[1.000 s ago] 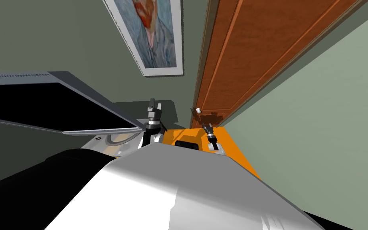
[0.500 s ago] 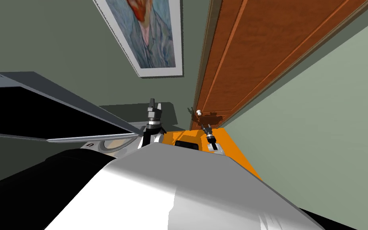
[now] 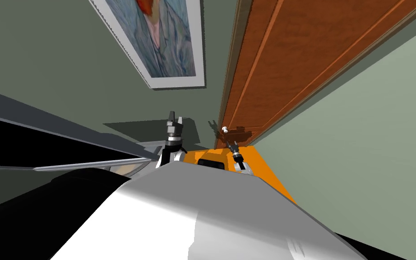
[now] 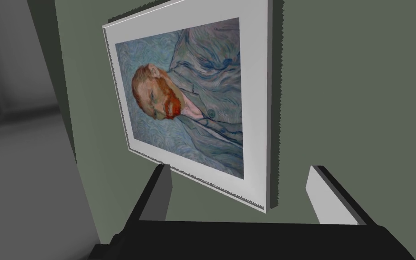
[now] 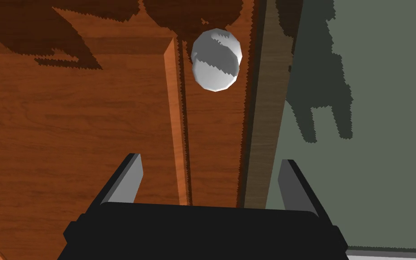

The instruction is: Pull the door open

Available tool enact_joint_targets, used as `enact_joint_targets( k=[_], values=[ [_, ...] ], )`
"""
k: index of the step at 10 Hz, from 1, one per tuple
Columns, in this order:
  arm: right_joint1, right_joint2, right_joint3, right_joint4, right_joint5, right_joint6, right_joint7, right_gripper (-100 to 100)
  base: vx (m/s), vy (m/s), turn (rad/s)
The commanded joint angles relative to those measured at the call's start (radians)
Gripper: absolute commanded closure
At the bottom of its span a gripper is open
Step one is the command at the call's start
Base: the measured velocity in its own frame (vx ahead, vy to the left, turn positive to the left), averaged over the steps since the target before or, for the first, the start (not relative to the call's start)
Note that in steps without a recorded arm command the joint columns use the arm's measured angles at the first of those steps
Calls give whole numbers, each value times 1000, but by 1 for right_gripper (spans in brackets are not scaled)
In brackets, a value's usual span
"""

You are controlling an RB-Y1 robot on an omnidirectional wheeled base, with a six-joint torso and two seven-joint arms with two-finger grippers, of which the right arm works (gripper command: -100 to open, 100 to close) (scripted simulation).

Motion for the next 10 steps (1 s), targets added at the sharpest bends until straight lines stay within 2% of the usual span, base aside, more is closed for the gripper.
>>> enact_joint_targets(
  k=[1, 3, 6, 10],
  values=[
    [-15, 1, -5, 35, 5, -12, 18, -100, 121, 42, -24],
    [-18, 2, -6, 43, 7, -14, 21, -100, 93, 28, -10],
    [-25, -16, -62, 76, -24, -22, 37, -100, -1, 58, 281],
    [-32, -36, -125, 110, -58, -27, 52, -100, 28, 32, 190]
  ],
)
